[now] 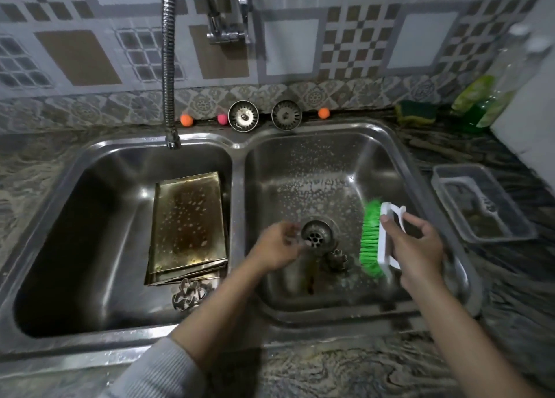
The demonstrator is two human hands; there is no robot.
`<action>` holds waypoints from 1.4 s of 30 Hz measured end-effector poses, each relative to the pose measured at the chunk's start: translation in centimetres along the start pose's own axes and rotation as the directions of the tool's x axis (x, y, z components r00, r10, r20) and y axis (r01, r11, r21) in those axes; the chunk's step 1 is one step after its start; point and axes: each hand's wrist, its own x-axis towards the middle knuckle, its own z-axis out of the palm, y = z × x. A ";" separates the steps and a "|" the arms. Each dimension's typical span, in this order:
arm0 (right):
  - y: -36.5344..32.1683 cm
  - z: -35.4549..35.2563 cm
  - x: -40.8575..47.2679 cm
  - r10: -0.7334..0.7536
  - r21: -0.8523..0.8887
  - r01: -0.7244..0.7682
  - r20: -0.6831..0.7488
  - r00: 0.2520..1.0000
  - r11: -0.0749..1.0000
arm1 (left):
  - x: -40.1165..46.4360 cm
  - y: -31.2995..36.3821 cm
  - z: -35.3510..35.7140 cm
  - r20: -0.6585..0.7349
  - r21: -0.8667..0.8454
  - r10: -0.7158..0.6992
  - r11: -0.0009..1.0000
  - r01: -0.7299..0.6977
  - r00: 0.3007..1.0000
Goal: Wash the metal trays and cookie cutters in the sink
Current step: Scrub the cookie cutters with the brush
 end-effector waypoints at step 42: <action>-8.6 -12.1 14.5 -0.299 -0.605 0.426 0.304 0.905 0.672 | 3.5 8.4 11.5 -0.424 -0.427 0.048 0.870 -0.246 0.904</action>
